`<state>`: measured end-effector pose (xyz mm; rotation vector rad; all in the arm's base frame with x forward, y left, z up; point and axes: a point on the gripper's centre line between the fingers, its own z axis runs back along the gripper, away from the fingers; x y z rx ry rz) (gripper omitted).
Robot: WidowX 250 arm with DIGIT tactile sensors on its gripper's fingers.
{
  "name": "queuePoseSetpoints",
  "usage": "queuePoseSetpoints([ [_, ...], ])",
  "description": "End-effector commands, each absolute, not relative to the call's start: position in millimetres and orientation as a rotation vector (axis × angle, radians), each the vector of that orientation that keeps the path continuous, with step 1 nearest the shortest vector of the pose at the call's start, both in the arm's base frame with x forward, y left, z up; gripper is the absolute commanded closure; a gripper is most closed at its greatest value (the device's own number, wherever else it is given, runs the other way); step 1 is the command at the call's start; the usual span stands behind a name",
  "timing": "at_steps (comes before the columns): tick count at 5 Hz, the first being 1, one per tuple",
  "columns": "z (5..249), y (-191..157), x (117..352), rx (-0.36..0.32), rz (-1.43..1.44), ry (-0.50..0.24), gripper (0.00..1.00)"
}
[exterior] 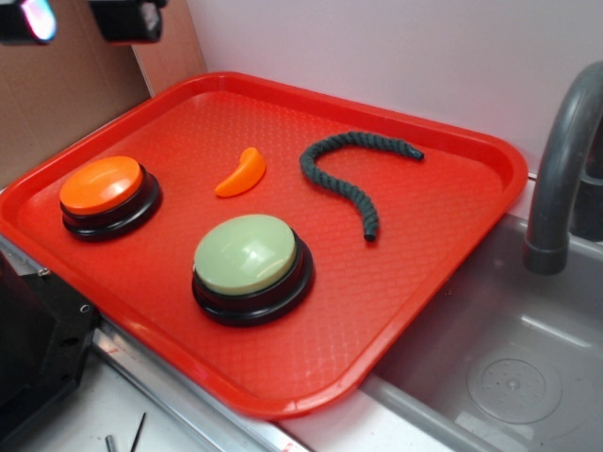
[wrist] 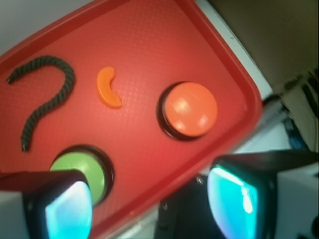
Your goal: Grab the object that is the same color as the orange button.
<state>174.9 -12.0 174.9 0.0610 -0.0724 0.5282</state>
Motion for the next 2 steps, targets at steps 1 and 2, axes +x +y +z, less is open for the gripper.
queuePoseSetpoints([
  [1,117,-10,229,0.052,0.440,-0.042,0.00],
  [2,88,-16,251,0.104,0.377,-0.022,0.00],
])
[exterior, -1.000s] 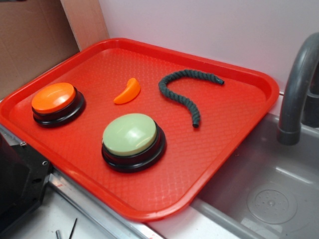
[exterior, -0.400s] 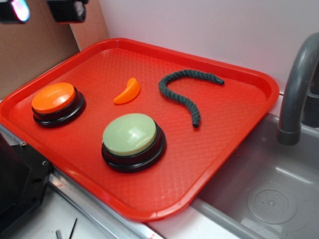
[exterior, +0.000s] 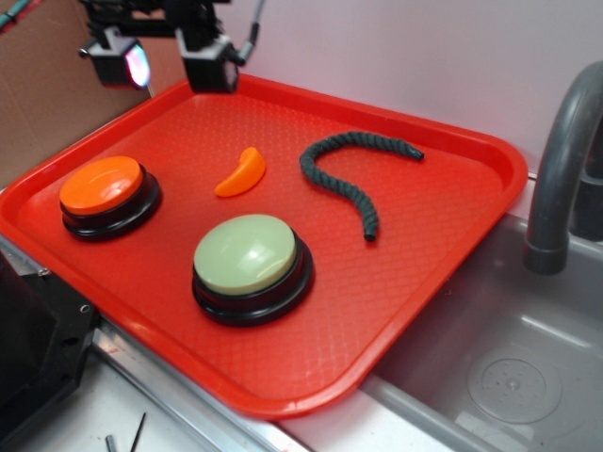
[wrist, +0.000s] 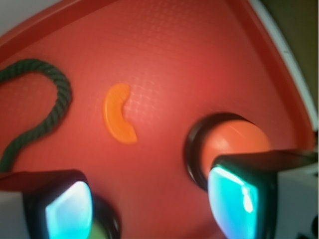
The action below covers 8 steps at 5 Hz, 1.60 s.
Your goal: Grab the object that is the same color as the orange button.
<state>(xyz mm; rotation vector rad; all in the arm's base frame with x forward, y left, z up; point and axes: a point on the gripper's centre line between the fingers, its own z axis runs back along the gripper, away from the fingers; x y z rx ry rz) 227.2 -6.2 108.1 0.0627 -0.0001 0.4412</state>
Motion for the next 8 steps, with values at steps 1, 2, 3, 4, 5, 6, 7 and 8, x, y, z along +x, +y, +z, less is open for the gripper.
queuePoseSetpoints([
  [1,63,-12,262,0.118,0.408,0.023,0.00],
  [2,46,-11,259,0.139,0.422,0.051,0.00],
  [3,29,-10,250,0.126,0.420,0.088,0.00],
  [4,21,-9,254,0.110,0.413,0.105,0.00],
  [5,18,-8,260,0.100,0.474,0.098,1.00],
  [6,19,-4,266,0.095,0.490,0.092,1.00],
  [7,19,0,271,0.086,0.493,0.098,1.00],
  [8,19,5,280,0.077,0.505,0.110,1.00],
])
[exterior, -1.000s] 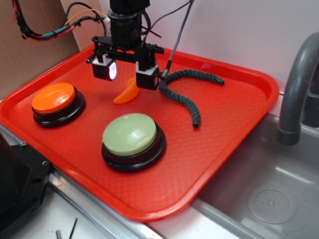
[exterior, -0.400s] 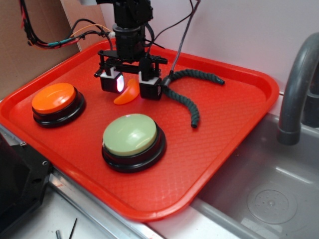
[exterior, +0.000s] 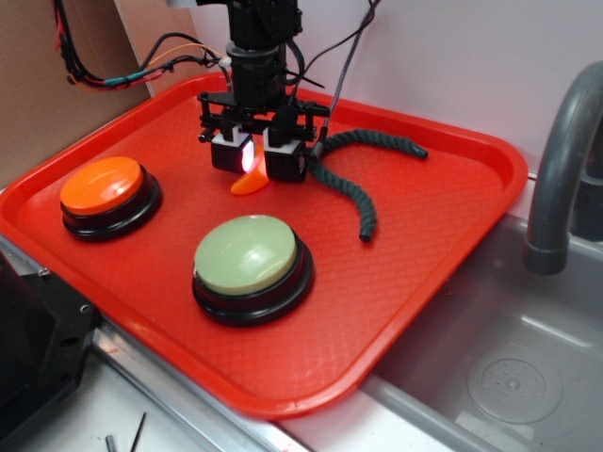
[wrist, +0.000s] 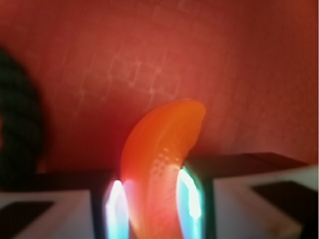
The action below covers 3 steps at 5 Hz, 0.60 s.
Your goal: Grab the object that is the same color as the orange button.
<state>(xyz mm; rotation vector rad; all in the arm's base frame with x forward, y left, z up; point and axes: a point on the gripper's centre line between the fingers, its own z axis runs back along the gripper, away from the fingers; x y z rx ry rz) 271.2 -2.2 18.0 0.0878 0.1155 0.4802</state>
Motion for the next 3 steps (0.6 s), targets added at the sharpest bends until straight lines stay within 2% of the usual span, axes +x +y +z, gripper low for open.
queuePoseSetpoints([
  [1,35,6,283,0.078,0.515,0.089,1.00],
  [2,84,-5,252,0.055,0.551,0.047,1.00],
  [3,132,4,239,-0.012,0.569,0.003,1.00],
])
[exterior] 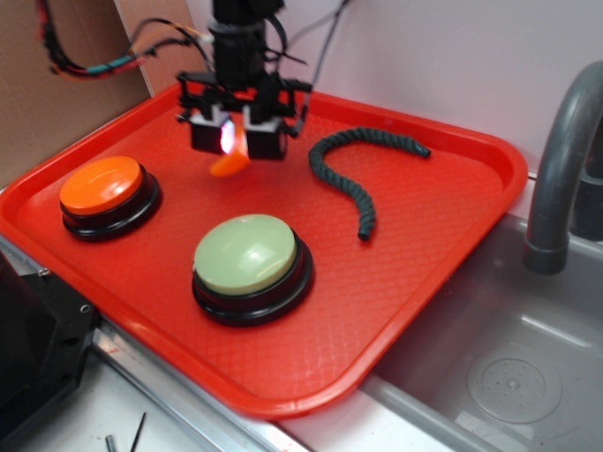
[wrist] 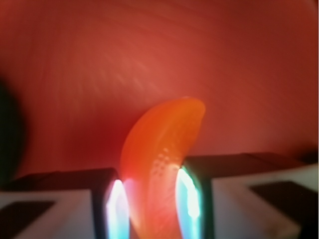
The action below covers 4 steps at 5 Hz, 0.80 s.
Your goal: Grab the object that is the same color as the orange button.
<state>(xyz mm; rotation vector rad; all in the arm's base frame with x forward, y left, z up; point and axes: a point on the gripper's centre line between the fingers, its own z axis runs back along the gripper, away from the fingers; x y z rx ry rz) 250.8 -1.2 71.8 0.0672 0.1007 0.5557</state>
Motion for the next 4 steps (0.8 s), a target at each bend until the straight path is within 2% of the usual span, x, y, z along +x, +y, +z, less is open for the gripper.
queuePoseSetpoints([
  [1,167,9,221,-0.050,0.525,-0.008,1.00],
  [2,195,10,195,-0.077,0.480,-0.021,1.00],
  [3,207,8,172,-0.092,0.446,-0.050,1.00],
  [4,204,2,164,-0.057,0.443,-0.087,1.00],
])
